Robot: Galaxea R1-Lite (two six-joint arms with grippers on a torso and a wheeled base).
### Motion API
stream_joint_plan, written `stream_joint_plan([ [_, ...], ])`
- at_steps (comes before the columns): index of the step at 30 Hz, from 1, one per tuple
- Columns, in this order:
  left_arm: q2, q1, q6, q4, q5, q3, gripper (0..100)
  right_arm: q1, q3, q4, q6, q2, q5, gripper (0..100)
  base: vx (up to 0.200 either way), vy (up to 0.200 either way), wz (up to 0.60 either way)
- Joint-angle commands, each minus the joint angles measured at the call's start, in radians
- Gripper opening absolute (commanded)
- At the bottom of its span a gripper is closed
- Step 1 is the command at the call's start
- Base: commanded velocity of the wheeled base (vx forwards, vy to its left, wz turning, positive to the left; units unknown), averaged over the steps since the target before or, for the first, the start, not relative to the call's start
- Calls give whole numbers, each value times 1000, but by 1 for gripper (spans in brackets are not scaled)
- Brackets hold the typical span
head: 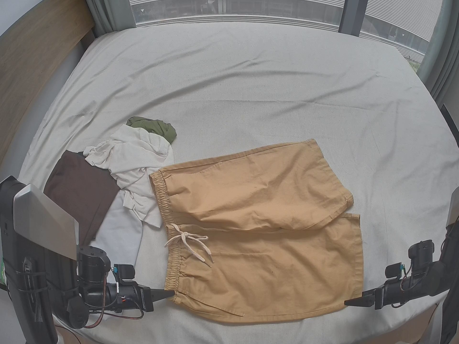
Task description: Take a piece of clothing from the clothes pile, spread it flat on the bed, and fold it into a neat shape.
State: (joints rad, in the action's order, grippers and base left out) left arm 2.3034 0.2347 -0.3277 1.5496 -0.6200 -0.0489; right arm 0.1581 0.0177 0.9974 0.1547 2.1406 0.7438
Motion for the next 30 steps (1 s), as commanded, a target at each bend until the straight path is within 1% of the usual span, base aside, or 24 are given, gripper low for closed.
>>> stream_joint_plan([
  [1, -1, 0, -1, 0, 0, -2, 0, -2, -18, 0, 0, 21, 0, 100, 0, 0, 0],
  [3, -1, 0, -1, 0, 0, -2, 0, -2, -16, 0, 0, 28, 0, 100, 0, 0, 0],
  [4, -1, 0, -1, 0, 0, 0, 0, -2, -15, 0, 0, 28, 0, 0, 0, 0, 0],
  [27, -1, 2, 1, 1, 0, -2, 0, 1, -1, 1, 2, 38, 0, 0, 0, 0, 0],
  [28, -1, 2, 1, 1, 0, -2, 0, 1, -1, 1, 2, 38, 0, 100, 0, 0, 0],
  [30, -1, 2, 1, 1, 0, -2, 0, 1, 2, 10, 2, 38, 2, 100, 0, 0, 0],
])
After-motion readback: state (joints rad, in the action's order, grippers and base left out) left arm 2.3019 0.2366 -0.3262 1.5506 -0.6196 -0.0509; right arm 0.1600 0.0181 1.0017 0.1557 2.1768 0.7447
